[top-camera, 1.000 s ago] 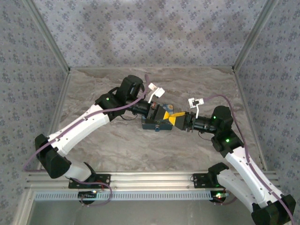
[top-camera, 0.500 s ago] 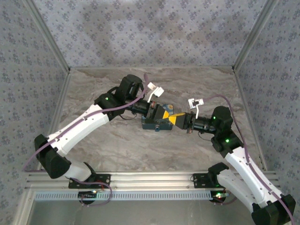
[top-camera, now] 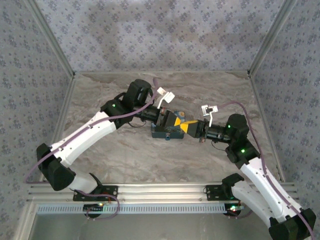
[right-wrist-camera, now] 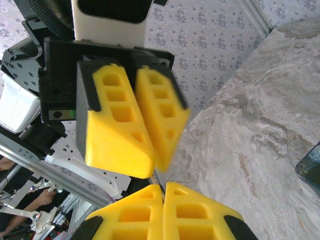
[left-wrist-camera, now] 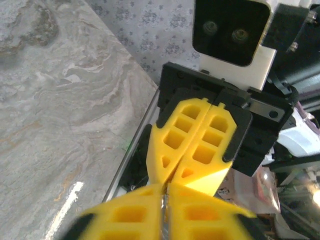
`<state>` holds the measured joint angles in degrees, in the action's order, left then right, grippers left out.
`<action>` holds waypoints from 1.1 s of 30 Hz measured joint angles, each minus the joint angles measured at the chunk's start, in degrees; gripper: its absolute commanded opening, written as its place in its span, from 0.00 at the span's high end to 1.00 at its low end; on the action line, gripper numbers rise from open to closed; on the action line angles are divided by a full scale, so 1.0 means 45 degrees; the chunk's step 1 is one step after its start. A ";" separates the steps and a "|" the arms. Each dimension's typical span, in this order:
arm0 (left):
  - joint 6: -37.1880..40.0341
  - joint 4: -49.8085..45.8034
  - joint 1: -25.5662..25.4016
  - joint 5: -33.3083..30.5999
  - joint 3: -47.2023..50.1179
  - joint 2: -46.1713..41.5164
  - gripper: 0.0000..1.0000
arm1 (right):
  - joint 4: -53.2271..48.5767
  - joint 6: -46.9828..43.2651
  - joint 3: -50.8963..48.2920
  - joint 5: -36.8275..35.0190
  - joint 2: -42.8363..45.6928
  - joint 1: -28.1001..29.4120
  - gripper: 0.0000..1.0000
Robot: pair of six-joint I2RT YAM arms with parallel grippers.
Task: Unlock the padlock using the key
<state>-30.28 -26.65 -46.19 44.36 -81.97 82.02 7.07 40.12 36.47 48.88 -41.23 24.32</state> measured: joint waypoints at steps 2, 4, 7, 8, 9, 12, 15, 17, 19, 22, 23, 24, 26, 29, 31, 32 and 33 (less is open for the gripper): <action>-0.0189 0.0102 0.0175 -0.0350 0.0253 -0.0238 0.54 | -0.0257 -0.0141 0.0000 -0.0010 0.0058 0.0049 1.00; -0.0393 0.0330 0.0476 -0.0869 0.0801 -0.0719 0.49 | -0.0602 -0.0277 0.0000 -0.0063 0.0189 0.0024 1.00; -0.0607 0.0617 0.0777 -0.1778 0.1783 -0.1676 0.49 | -0.1200 -0.0461 0.0024 -0.0228 0.0393 -0.0223 1.00; -0.0670 0.0719 0.0792 -0.2040 0.2084 -0.1977 0.49 | -0.1379 -0.0568 0.0039 -0.0311 0.0423 -0.0335 1.00; -0.0787 0.0855 0.0792 -0.2356 0.2516 -0.2365 0.49 | -0.1613 -0.0699 0.0073 -0.0423 0.0427 -0.0481 1.00; -0.1243 0.1316 0.0733 -0.3230 0.3910 -0.3347 0.48 | -0.2365 -0.1093 0.0180 -0.0908 0.0379 -0.0850 1.00; -0.1690 0.1768 0.0471 -0.4410 0.5537 -0.4036 0.47 | -0.3026 -0.1530 0.0379 -0.1554 0.0068 -0.1171 1.00; -0.2001 0.2035 0.0097 -0.5163 0.6630 -0.4279 0.47 | -0.3439 -0.1870 0.0568 -0.2084 -0.0316 -0.1316 1.00; -0.2322 0.2283 -0.0374 -0.6008 0.7567 -0.4308 0.45 | -0.3706 -0.2215 0.0772 -0.2701 -0.0840 -0.1413 1.00; -0.2866 0.2934 -0.1137 -0.7247 0.8869 -0.4303 0.43 | -0.3944 -0.2662 0.1064 -0.3594 -0.1729 -0.1491 1.00; -0.3031 0.3123 -0.1321 -0.7558 0.9190 -0.4299 0.43 | -0.3973 -0.2778 0.1146 -0.3881 -0.2050 -0.1511 1.00; -0.3230 0.3439 -0.1545 -0.7927 0.9573 -0.4299 0.44 | -0.3959 -0.2890 0.1224 -0.4167 -0.2399 -0.1540 1.00; -0.3599 0.4124 -0.1860 -0.8514 1.0205 -0.4231 0.44 | -0.3925 -0.3079 0.1394 -0.4682 -0.3162 -0.1617 1.00; -0.4022 0.4852 -0.2225 -0.9301 1.0579 -0.3701 0.43 | -0.3813 -0.3327 0.1875 -0.5406 -0.4585 -0.1787 1.00; -0.4197 0.5377 -0.2516 -0.9797 1.0593 -0.3211 0.42 | -0.3604 -0.3512 0.2263 -0.5853 -0.5591 -0.1894 1.00; -0.4250 0.5610 -0.2613 -0.9952 1.0593 -0.2997 0.42 | -0.3487 -0.3580 0.2424 -0.6033 -0.6008 -0.1938 1.00; -0.4289 0.5848 -0.2696 -1.0122 1.0588 -0.2749 0.41 | -0.3347 -0.3653 0.2633 -0.6212 -0.6523 -0.1987 1.00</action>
<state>-49.58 -0.34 -58.33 -1.19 -34.33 69.65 -7.99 23.68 48.31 20.93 -70.59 15.38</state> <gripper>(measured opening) 0.580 0.060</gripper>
